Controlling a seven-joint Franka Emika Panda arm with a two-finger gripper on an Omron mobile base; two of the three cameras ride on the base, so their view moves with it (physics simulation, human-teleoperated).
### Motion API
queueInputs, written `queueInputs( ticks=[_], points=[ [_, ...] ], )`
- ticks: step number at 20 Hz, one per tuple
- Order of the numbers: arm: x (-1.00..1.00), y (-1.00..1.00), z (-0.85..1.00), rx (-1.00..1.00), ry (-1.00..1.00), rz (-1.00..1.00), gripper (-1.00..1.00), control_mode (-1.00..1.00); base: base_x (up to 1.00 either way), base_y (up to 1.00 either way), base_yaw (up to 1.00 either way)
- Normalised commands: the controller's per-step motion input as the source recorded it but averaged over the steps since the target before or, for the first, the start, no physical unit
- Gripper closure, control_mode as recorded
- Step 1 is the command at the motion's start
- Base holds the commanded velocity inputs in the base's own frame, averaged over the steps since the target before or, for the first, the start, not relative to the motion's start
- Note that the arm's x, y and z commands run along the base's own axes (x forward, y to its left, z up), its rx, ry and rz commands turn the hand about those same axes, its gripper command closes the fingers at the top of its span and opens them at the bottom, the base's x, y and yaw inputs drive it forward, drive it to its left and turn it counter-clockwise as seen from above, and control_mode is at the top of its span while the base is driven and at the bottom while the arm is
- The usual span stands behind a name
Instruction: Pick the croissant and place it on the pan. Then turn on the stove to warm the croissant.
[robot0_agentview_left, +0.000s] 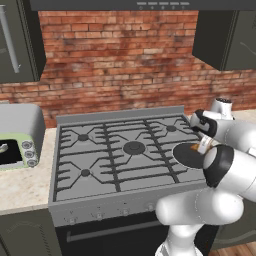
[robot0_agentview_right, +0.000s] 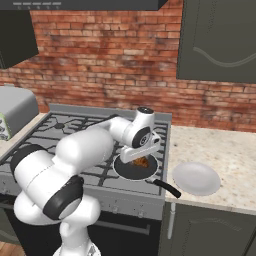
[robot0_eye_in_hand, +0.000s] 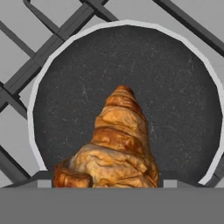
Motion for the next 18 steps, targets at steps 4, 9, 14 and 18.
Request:
queueInputs(
  ticks=[4,9,14,18],
  points=[
    [0.05,0.02,-0.06,0.00,0.00,0.00,1.00,-1.00,0.00,0.00,0.00],
    [0.03,0.01,-0.21,0.00,0.00,0.00,1.00,-1.00,0.00,0.00,0.00],
    [0.00,0.00,-0.29,0.00,0.00,0.00,1.00,-1.00,0.00,0.00,0.00],
    [0.01,0.07,-0.19,0.00,0.00,0.00,1.00,-1.00,0.00,0.00,0.00]
  ],
)
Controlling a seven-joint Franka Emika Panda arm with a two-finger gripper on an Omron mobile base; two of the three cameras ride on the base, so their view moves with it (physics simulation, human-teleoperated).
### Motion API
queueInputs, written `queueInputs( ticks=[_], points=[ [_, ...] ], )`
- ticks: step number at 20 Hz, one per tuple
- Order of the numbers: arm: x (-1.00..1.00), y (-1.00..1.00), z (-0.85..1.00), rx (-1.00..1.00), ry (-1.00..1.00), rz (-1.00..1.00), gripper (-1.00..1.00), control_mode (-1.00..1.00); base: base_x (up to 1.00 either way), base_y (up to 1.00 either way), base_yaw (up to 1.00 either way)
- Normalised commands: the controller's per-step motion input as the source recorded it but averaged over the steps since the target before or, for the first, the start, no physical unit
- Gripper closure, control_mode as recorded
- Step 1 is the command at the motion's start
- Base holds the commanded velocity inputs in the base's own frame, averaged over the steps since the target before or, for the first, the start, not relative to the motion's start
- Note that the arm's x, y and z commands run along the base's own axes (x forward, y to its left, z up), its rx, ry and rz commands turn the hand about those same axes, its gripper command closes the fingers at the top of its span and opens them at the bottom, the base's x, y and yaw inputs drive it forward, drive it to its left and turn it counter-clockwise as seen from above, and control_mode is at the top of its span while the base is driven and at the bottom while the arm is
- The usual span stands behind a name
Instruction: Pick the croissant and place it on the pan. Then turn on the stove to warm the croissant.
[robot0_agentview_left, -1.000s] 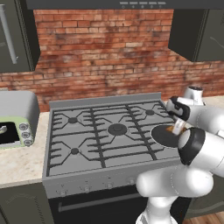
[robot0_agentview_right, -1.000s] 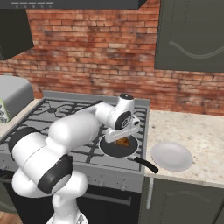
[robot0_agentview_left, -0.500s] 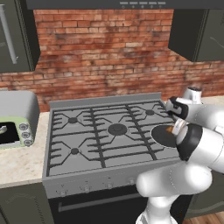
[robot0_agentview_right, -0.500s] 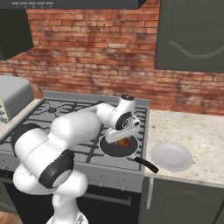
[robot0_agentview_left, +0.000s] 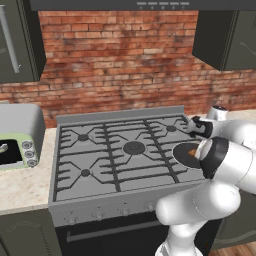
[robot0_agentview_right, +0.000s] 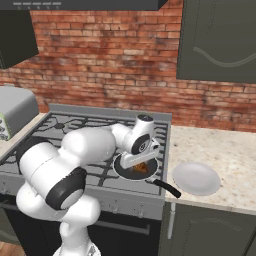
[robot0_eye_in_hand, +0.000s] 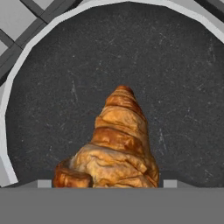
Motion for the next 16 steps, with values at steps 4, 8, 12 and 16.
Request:
queueInputs(
  ticks=[4,8,12,16],
  points=[
    [0.10,0.11,-0.08,0.00,0.00,0.00,1.00,-1.00,0.00,0.00,0.00],
    [0.11,0.08,-0.08,0.00,0.00,0.00,1.00,-1.00,0.00,0.00,0.00],
    [0.06,0.02,-0.14,0.00,0.00,0.00,1.00,-1.00,0.00,0.00,0.00],
    [0.10,0.00,-0.18,0.00,0.00,0.00,1.00,-1.00,0.00,0.00,0.00]
  ],
)
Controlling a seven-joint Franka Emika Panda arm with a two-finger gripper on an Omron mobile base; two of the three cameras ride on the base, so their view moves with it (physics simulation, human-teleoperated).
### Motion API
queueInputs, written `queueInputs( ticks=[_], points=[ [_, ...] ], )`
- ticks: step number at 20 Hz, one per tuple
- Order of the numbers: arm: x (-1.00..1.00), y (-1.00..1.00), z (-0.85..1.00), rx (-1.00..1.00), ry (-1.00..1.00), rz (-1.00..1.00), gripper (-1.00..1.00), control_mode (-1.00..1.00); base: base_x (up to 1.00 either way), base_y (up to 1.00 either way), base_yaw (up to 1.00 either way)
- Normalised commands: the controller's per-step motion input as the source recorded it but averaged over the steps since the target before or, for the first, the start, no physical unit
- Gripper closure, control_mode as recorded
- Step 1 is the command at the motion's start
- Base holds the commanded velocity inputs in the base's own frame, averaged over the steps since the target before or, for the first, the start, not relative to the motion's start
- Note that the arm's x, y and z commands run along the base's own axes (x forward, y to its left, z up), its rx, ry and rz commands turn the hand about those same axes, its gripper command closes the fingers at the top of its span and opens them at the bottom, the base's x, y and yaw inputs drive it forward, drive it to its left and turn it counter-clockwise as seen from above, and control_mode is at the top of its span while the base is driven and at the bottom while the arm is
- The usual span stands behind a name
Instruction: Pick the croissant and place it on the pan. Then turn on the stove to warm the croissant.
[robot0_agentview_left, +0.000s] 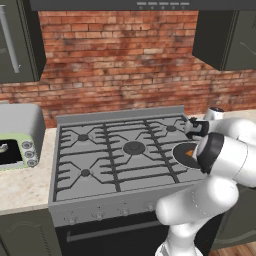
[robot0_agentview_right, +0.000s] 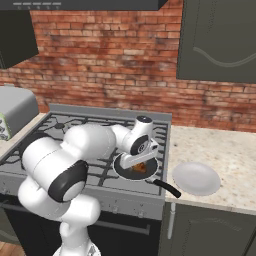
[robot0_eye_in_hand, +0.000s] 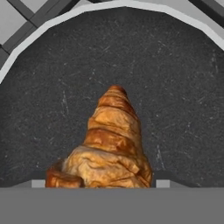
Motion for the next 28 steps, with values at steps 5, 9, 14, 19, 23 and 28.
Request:
queueInputs(
  ticks=[5,9,14,19,23,28],
  points=[
    [0.07,0.05,-0.22,0.00,0.00,0.00,1.00,-1.00,0.00,0.00,0.00],
    [0.08,0.19,-0.22,0.00,0.00,0.00,-1.00,-1.00,0.00,0.00,0.00],
    [0.01,0.05,-0.04,0.00,0.00,0.00,-1.00,-1.00,0.00,0.00,0.00],
    [0.00,0.00,0.06,0.00,0.00,-0.02,-1.00,-1.00,0.00,0.00,0.00],
    [0.00,0.00,0.19,0.00,0.00,-0.03,-1.00,-1.00,0.00,0.00,0.00],
    [0.00,0.00,0.30,0.00,0.00,-0.03,-1.00,-1.00,0.00,0.00,0.00]
  ],
)
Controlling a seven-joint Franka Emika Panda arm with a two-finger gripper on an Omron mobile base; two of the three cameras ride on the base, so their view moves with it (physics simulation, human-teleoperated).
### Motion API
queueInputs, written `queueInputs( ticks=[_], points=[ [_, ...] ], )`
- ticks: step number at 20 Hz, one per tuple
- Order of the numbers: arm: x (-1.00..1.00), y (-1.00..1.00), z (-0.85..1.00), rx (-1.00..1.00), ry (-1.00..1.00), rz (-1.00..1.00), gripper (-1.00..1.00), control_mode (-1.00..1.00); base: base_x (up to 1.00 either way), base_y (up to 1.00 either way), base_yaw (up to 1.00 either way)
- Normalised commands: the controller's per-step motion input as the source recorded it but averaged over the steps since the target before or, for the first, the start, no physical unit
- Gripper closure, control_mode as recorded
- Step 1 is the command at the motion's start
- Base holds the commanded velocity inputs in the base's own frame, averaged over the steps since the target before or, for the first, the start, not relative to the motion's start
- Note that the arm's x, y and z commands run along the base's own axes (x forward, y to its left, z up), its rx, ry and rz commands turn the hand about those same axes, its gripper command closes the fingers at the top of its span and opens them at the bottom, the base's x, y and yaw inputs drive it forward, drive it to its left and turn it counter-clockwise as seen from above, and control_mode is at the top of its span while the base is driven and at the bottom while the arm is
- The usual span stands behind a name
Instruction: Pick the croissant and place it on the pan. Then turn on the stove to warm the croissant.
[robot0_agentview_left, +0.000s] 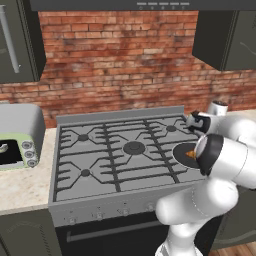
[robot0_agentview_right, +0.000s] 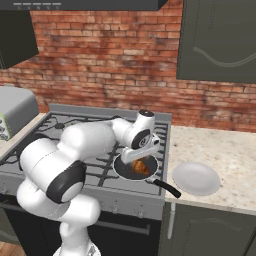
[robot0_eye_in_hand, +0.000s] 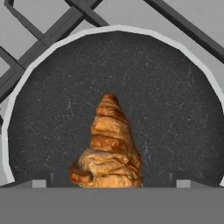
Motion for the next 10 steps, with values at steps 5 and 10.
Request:
queueInputs(
  ticks=[5,10],
  points=[
    [-0.06,0.00,0.37,0.00,0.00,-0.03,-1.00,-1.00,0.00,0.00,0.00],
    [-0.37,0.00,0.17,0.00,-0.07,0.00,-1.00,-1.00,0.00,0.00,0.00]
  ],
)
